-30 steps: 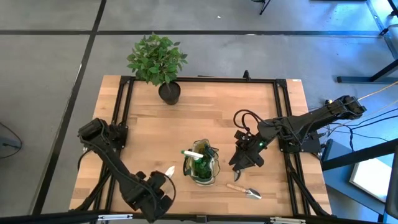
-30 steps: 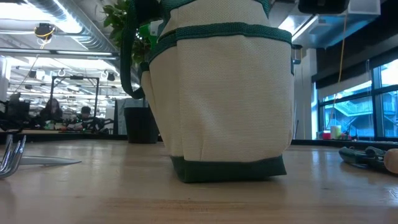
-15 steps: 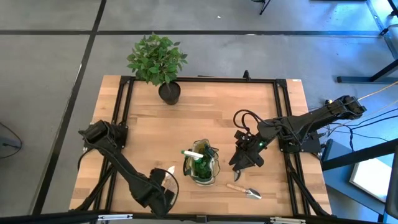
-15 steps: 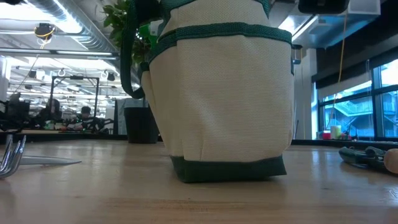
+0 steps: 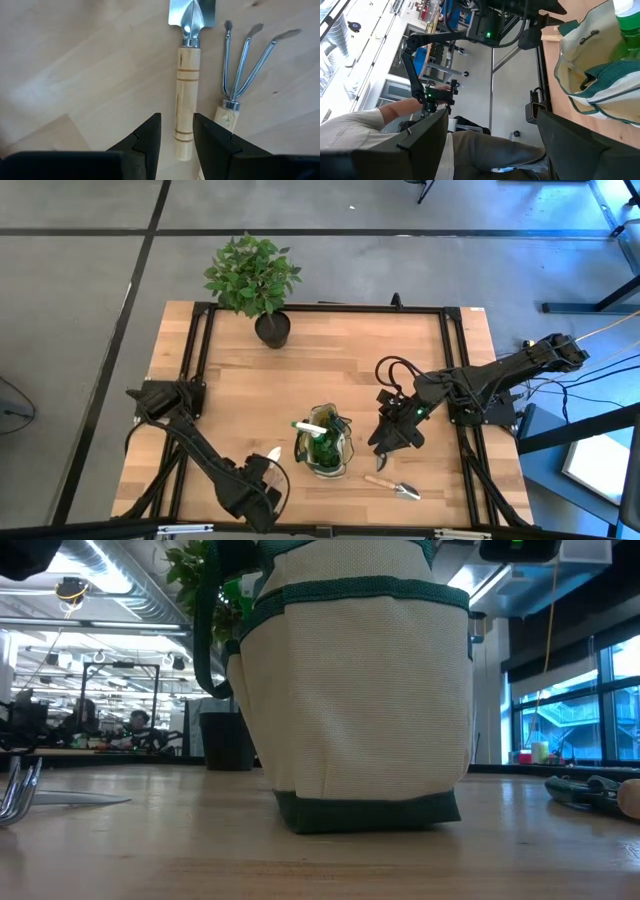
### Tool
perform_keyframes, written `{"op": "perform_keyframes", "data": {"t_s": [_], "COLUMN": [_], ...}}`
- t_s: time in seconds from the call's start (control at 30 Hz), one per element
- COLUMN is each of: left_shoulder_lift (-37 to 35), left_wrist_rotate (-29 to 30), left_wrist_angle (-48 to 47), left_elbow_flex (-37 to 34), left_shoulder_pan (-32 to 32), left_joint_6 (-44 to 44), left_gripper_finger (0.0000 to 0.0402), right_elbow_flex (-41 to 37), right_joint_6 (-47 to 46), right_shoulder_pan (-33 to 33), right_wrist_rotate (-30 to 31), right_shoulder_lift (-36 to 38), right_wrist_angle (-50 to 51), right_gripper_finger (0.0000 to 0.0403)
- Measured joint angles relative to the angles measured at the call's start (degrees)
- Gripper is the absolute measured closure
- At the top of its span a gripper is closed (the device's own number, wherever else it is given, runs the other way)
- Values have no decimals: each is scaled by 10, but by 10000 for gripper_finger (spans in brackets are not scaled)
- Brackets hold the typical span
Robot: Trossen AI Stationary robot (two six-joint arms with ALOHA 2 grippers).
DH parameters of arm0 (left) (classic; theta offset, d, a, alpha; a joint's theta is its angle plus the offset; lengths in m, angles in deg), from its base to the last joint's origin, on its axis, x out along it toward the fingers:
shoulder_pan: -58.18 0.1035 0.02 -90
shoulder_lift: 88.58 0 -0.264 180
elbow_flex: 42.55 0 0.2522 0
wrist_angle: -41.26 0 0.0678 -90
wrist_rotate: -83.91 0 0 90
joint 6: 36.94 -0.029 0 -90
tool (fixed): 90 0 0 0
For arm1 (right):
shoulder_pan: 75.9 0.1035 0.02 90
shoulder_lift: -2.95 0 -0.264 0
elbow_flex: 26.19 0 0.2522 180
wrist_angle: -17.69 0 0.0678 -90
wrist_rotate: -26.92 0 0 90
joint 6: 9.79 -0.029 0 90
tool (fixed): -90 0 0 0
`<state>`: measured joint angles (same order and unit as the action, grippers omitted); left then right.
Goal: Pick & Place Garden tools in Gardening bag
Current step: Put the brown hand rake into the brown gardening bag
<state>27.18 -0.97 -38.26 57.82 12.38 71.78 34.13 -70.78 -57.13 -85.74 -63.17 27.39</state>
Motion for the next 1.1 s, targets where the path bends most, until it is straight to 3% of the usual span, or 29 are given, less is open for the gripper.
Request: {"op": "perform_keyframes", "data": {"t_s": [0.5,1.1], "left_shoulder_lift": [0,0], "left_wrist_rotate": [-3,5], "left_wrist_angle": [9,-22], "left_elbow_flex": [0,0], "left_shoulder_pan": [-6,-6], "left_joint_6": [14,-53], "left_gripper_finger": [295,295], "right_elbow_flex": [0,0], "right_joint_6": [0,0], "right_shoulder_pan": [0,0], "right_wrist_rotate": [1,6], "right_shoulder_lift": [0,0], "right_wrist_angle": [0,0], "right_gripper_finger": [96,96]}}
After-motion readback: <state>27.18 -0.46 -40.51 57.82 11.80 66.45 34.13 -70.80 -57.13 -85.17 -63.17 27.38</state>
